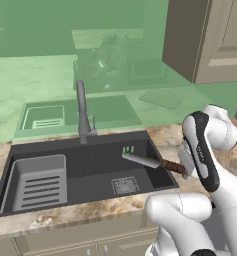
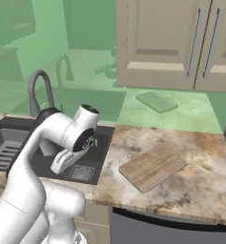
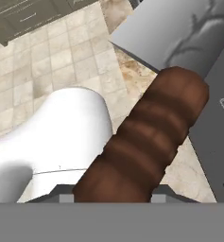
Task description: Move the cutting board and knife to the sink. Then move spray from the cabinet to the counter.
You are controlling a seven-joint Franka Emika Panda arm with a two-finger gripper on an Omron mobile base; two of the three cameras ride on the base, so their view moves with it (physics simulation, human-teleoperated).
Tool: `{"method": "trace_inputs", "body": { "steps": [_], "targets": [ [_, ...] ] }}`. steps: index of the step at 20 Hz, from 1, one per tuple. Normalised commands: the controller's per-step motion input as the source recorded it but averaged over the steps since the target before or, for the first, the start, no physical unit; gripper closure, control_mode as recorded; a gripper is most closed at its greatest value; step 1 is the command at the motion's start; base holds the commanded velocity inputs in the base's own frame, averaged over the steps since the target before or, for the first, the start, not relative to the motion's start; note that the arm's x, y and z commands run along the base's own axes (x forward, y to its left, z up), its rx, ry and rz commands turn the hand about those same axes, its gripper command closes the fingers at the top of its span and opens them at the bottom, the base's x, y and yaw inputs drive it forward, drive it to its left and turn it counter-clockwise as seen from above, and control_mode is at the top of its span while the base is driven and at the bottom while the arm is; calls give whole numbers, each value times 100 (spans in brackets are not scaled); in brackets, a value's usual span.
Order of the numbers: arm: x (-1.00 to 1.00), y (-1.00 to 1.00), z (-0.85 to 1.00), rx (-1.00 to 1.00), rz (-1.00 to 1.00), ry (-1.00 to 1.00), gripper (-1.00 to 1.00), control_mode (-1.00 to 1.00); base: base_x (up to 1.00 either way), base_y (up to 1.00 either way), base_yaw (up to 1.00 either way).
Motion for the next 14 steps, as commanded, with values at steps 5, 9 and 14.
{"method": "trace_inputs", "body": {
  "steps": [5,9,14],
  "targets": [
    [42,43,-24,0,12,6,100,-100,0,0,0],
    [18,4,-14,-3,3,3,100,-100,0,0,0],
    [35,13,-20,-6,1,6,100,-100,0,0,0]
  ]
}}
